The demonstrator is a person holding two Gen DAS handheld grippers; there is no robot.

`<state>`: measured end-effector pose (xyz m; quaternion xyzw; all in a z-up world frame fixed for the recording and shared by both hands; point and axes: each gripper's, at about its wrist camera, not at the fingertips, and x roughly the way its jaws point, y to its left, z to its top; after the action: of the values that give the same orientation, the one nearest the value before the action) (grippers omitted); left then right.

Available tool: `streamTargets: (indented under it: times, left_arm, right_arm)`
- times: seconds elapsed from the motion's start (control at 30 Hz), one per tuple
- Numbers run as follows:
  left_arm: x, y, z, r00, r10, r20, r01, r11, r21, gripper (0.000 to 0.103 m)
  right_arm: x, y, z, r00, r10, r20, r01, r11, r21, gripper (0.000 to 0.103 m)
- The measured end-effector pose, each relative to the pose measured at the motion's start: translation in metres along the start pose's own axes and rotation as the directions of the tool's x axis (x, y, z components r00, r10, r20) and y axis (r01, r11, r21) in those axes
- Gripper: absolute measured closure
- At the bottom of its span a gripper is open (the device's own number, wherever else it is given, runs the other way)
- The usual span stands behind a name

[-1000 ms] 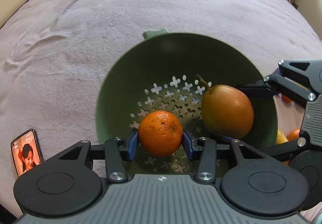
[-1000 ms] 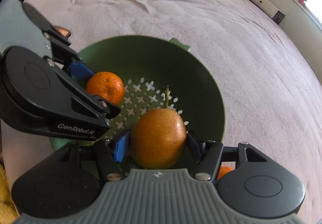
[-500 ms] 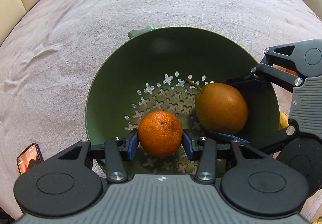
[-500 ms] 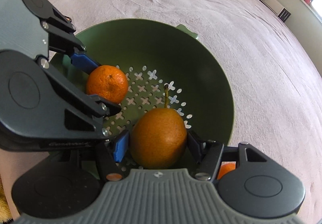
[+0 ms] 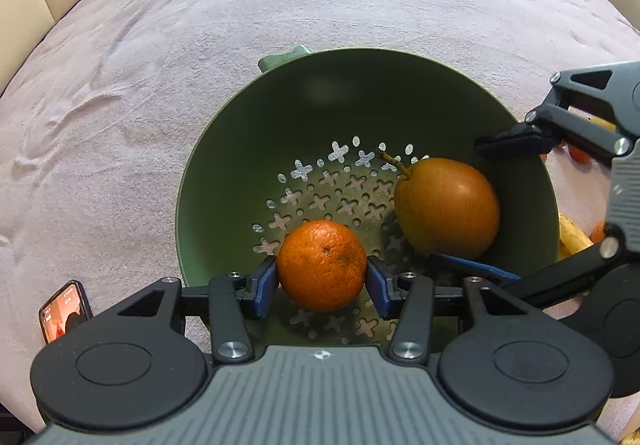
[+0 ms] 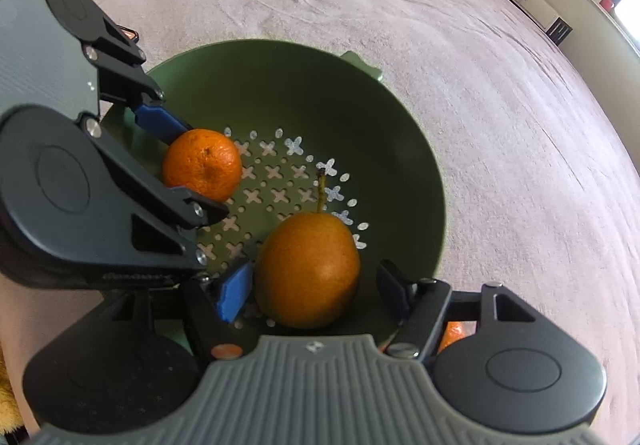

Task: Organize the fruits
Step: 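Lower the tangerine into the green colander and open the left tool while the right releases the pear, then withdraw both tools from the colander back toward the remaining fruit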

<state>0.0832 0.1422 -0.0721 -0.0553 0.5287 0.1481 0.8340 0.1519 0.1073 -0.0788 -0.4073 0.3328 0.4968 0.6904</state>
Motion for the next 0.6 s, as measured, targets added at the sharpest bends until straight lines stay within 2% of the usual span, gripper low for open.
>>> streamTargets:
  times: [0.1,0.27,0.33,0.4,0.6]
  left_arm:
    - [-0.002,0.002,0.0,1.0,0.007,0.009,-0.007,1.0,-0.013,0.039]
    - [-0.007,0.003,0.001,1.0,0.006,0.008,-0.005,1.0,-0.023,0.038]
    - [-0.009,0.0,0.002,1.0,0.019,0.011,-0.019,1.0,-0.019,0.033]
    - [-0.012,-0.002,0.002,0.999,0.032,0.014,-0.032,0.999,-0.019,0.032]
    - [-0.025,-0.01,0.004,0.997,0.063,0.046,-0.063,0.998,-0.004,0.029]
  right_arm:
    - [-0.005,-0.001,-0.001,1.0,-0.006,0.01,0.006,1.0,0.0,0.031]
    - [-0.013,0.004,-0.003,0.999,-0.032,0.034,0.033,0.999,-0.013,0.026]
    - [-0.019,0.006,-0.004,0.998,-0.05,0.048,0.051,0.999,-0.018,0.025]
    - [-0.026,0.009,-0.007,0.994,-0.08,0.068,0.081,0.996,-0.02,0.021]
    - [-0.051,0.009,-0.022,0.975,-0.184,0.127,0.174,0.981,0.085,0.017]
